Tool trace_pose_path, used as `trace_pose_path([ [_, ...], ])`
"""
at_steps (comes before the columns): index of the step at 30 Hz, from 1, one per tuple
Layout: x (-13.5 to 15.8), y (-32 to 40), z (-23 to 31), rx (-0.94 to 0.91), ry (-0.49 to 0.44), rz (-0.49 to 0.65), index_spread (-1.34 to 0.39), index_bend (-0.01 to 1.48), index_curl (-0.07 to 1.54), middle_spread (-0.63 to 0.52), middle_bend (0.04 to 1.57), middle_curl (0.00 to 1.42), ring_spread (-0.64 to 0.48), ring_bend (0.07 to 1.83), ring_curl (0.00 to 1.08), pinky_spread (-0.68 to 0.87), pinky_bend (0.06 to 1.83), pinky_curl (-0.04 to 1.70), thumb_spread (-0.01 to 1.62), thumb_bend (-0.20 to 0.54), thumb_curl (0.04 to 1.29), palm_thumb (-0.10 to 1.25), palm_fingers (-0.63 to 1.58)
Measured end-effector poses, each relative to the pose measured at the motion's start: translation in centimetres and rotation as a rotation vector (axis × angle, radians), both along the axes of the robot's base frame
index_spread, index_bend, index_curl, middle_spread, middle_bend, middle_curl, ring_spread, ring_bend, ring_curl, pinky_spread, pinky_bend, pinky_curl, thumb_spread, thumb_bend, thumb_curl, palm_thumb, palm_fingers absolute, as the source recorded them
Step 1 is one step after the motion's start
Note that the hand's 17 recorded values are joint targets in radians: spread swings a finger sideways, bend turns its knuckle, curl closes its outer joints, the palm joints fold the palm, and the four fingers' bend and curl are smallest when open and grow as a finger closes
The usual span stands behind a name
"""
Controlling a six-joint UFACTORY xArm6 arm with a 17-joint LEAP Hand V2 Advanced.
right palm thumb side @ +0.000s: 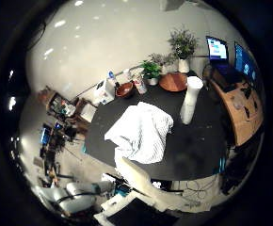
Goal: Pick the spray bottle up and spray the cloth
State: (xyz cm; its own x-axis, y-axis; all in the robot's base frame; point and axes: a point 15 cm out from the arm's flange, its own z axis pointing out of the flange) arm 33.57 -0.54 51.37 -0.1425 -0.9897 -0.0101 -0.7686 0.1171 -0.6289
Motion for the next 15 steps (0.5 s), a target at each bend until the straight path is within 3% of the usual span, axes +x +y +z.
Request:
trace_pose_path([
  [15,2.1,-7.6,-5.7,0.234,-0.085,-0.099,-0.25,0.16,0.28,0.16,0.20,0.31,0.33,0.39,0.26,0.68,1.00,0.24,0.93,-0.033,0.32,0.29,0.10],
])
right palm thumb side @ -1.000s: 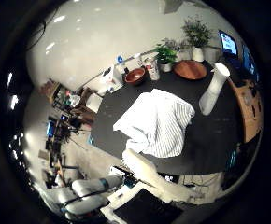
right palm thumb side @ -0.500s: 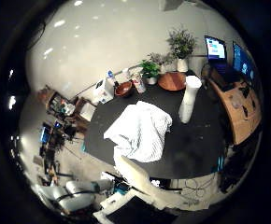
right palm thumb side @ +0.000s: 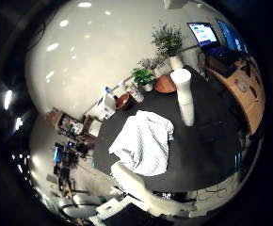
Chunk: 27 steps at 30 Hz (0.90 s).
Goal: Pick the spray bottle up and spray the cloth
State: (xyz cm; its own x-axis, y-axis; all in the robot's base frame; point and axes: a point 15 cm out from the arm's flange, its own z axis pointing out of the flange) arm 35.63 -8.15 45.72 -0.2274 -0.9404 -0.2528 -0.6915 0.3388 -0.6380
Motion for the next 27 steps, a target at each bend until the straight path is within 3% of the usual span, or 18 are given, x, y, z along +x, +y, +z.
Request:
trace_pose_path([
  [10,-0.1,-5.3,-2.2,0.065,-0.016,-0.068,-0.25,0.16,0.28,0.16,0.19,0.32,0.33,0.41,0.25,0.68,1.04,0.23,0.92,-0.033,0.32,0.28,0.10],
  [17,1.9,-7.2,-4.5,0.219,-0.080,-0.052,-0.22,0.16,0.28,0.19,0.19,0.32,0.35,0.42,0.25,0.66,1.09,0.23,0.93,-0.034,0.32,0.26,0.07],
  [27,3.8,-5.1,-9.8,0.378,-0.104,-0.022,-0.18,0.16,0.28,0.20,0.19,0.32,0.35,0.42,0.25,0.64,1.09,0.22,0.95,-0.031,0.32,0.23,0.03],
])
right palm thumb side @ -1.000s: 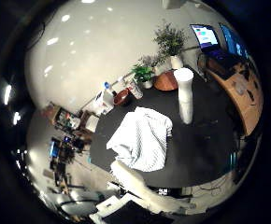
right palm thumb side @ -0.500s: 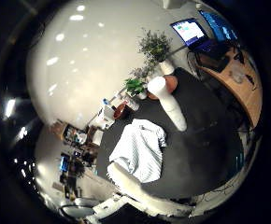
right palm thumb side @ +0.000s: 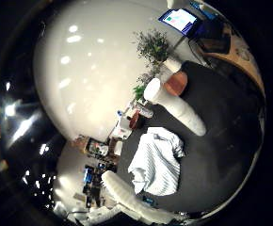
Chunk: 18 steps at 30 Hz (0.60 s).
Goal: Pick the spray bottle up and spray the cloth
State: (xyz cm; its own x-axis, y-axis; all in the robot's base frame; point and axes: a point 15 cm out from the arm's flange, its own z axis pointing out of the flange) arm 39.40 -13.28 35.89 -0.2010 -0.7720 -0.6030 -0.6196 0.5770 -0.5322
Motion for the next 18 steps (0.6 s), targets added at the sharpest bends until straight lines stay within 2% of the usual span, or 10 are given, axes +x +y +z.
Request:
trace_pose_path([
  [10,1.5,3.0,-1.5,0.065,-0.024,0.035,-0.16,0.16,0.28,0.21,0.19,0.32,0.36,0.43,0.25,0.64,1.09,0.21,0.95,-0.031,0.31,0.23,0.01],
  [18,3.7,1.4,-1.7,0.088,-0.029,-0.001,-0.16,0.16,0.28,0.21,0.19,0.32,0.36,0.43,0.25,0.64,1.07,0.21,0.94,-0.033,0.31,0.20,0.00],
])
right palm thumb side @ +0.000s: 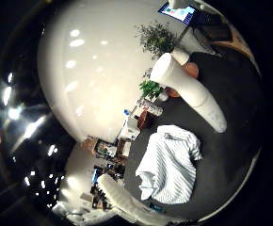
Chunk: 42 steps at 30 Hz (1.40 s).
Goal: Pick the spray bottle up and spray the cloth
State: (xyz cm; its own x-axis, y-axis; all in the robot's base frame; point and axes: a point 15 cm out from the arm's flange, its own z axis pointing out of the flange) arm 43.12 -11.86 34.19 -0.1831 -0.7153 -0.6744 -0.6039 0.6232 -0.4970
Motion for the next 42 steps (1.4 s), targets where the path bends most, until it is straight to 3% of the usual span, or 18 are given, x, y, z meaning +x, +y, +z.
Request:
trace_pose_path([
  [10,2.4,-3.3,-0.2,0.053,-0.059,-0.044,-0.15,0.16,0.28,0.22,0.19,0.32,0.35,0.44,0.25,0.62,1.06,0.20,0.94,-0.032,0.31,0.19,0.02],
  [31,7.6,2.9,-4.6,0.139,-0.106,0.123,-0.13,0.16,0.28,0.21,0.20,0.32,0.34,0.44,0.25,0.59,1.00,0.19,0.93,-0.032,0.31,0.16,0.03],
  [42,9.6,2.1,-5.8,0.152,-0.091,0.120,-0.13,0.15,0.27,0.20,0.20,0.32,0.32,0.47,0.25,0.58,1.02,0.20,0.93,-0.031,0.31,0.16,0.08],
])
